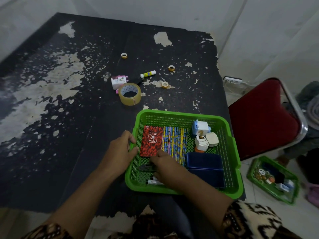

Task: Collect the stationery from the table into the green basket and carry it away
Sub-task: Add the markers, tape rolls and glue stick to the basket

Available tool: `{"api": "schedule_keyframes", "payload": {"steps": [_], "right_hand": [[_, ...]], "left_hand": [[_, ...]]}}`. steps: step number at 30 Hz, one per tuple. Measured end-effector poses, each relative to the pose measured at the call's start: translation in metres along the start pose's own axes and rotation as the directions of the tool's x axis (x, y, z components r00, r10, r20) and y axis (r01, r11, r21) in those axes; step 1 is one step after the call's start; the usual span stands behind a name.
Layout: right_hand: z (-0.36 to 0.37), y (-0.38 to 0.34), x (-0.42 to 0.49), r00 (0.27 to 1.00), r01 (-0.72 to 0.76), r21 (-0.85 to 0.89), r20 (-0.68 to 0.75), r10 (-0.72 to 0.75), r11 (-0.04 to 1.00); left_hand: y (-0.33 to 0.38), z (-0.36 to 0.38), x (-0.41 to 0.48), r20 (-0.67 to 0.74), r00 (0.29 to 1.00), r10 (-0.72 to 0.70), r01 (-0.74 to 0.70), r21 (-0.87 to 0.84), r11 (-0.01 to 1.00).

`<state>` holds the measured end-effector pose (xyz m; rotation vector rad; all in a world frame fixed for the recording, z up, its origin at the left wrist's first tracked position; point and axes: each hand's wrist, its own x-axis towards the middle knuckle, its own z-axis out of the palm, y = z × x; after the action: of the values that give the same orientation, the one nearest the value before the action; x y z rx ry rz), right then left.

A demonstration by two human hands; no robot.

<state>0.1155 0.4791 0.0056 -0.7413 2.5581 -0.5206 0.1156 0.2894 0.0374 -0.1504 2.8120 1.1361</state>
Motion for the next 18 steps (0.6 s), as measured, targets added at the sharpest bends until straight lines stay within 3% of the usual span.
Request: {"api": "schedule_keyframes", "payload": {"steps": [3,6,8,10,13,15,18], "right_hand": [[-0.001,-0.001,-0.001,0.999,0.035,-0.128,-0.016,-0.037,0.991],[-0.002,-0.003,-0.003,0.998,0.016,-0.126,-0.060,-0.024,0.992],[-0.004,-0.005,-0.003,0.998,-0.013,-0.007,-0.058,0.013,1.000],[-0.009,-0.009,-0.002,0.995,-0.079,0.226,-0.048,0.092,0.971],[-0.015,-0.011,0.002,0.971,-0.217,0.559,0.041,0.235,0.800],[-0.017,-0.011,0.006,0.956,-0.281,0.606,0.112,0.270,0.744],[-0.018,-0.012,0.015,0.962,-0.272,0.508,0.122,0.245,0.817]], "left_hand": [[0.000,0.000,0.000,0.000,1.000,0.004,-0.004,0.002,1.000],[0.000,0.002,-0.001,-0.009,1.000,0.009,-0.009,-0.006,1.000],[-0.001,0.002,-0.001,-0.007,1.000,0.009,-0.009,-0.005,1.000],[-0.003,0.002,-0.001,0.001,1.000,0.012,-0.012,-0.011,1.000],[-0.004,0.002,0.000,0.013,1.000,0.023,-0.023,-0.031,0.999],[-0.004,0.001,0.000,0.013,1.000,0.026,-0.026,-0.032,0.999],[-0.005,0.002,0.002,0.012,1.000,0.028,-0.028,-0.027,0.999]]}}
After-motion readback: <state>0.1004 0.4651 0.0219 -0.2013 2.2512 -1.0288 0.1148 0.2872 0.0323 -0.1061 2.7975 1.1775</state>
